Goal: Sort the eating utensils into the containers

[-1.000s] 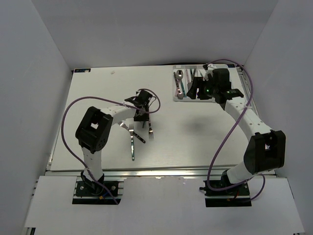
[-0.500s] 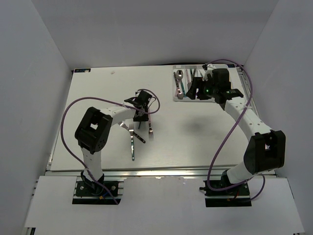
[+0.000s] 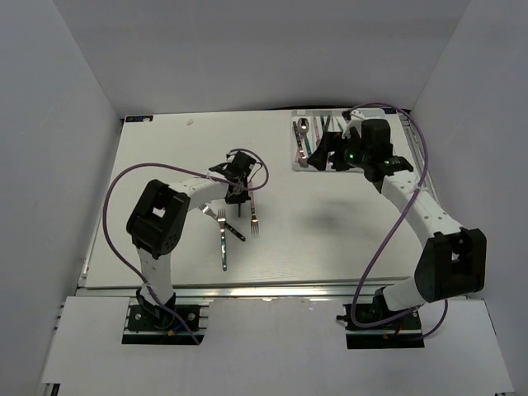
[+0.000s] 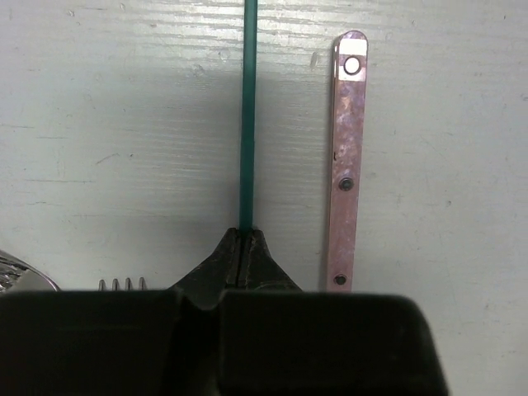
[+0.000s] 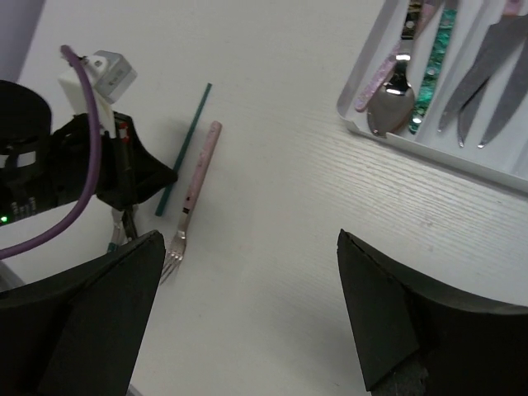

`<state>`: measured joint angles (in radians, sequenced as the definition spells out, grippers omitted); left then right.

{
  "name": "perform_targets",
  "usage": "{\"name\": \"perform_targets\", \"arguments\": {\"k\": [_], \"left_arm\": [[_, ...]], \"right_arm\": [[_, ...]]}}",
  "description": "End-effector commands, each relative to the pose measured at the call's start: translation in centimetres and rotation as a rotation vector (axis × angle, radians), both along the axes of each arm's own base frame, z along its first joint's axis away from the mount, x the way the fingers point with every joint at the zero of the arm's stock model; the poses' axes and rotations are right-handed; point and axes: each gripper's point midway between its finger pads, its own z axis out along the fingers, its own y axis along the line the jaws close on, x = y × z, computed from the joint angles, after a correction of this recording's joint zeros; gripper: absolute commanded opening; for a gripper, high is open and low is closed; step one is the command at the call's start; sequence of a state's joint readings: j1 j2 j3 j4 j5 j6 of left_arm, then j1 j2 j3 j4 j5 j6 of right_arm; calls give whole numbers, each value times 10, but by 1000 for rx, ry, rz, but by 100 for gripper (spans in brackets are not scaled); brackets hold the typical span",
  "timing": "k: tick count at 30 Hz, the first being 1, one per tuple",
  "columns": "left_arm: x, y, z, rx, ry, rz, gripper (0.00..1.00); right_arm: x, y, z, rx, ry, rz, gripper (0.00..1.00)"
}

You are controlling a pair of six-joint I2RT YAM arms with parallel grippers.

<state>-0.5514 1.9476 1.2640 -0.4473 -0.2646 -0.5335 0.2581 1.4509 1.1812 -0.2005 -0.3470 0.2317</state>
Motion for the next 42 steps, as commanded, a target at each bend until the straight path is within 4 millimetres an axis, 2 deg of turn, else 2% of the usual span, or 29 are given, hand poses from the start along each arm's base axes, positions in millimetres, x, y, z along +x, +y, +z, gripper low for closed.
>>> {"name": "perform_targets", "arguments": {"k": [1, 5, 6, 8, 9, 10, 11, 13, 14, 18, 21, 22, 23, 25, 26, 30, 34, 37, 39, 42], "left_arm": [[-30, 24, -34, 40, 139, 51, 0], [-14, 23, -3, -10, 31, 100, 0], [-9, 20, 14, -41, -13, 112, 0], [-3, 17, 28, -80, -64, 123, 0], [-1, 15, 42, -111, -99, 134, 0], [0, 14, 47, -129, -116, 139, 0], [2, 13, 53, -145, -137, 144, 0], [3, 9, 65, -191, -167, 146, 0], [4, 7, 69, -208, -177, 149, 0], [2, 1, 79, -265, -194, 156, 0], [2, -5, 90, -315, -214, 147, 0], [2, -7, 93, -328, -217, 138, 0], [0, -13, 96, -358, -211, 118, 0], [-2, -20, 105, -404, -221, 94, 0], [-2, -27, 113, -448, -229, 72, 0], [-7, -42, 141, -581, -267, 40, 0], [-14, -59, 161, -701, -276, -7, 0], [-18, -65, 166, -745, -269, -26, 0], [-21, -68, 164, -760, -252, -34, 0], [-23, -71, 164, -790, -245, -38, 0]], "right_arm": [[-9, 18, 26, 131, -60, 84, 89], [-16, 31, 28, 223, -49, 151, 89], [-16, 32, 25, 232, -34, 152, 89], [-21, 38, 19, 262, -17, 181, 89], [-25, 42, 18, 291, -4, 198, 89], [-30, 46, 16, 310, -2, 222, 89], [-45, 58, 4, 330, 28, 280, 89], [-53, 72, 1, 339, -1, 329, 89], [-62, 87, -6, 324, 4, 360, 89], [-73, 116, -40, 277, 50, 384, 89], [-81, 133, -53, 310, 82, 411, 89], [-81, 139, -48, 332, 47, 434, 89], [-86, 146, -52, 338, 58, 457, 89], [-84, 155, -48, 341, 44, 471, 89], [-85, 160, -54, 331, 58, 469, 89], [-79, 171, -54, 333, 61, 459, 88], [-78, 183, -56, 344, 74, 464, 84], [-79, 194, -54, 359, 64, 485, 83], [-72, 199, -57, 347, 60, 471, 82], [-63, 204, -56, 347, 52, 458, 75]]}}
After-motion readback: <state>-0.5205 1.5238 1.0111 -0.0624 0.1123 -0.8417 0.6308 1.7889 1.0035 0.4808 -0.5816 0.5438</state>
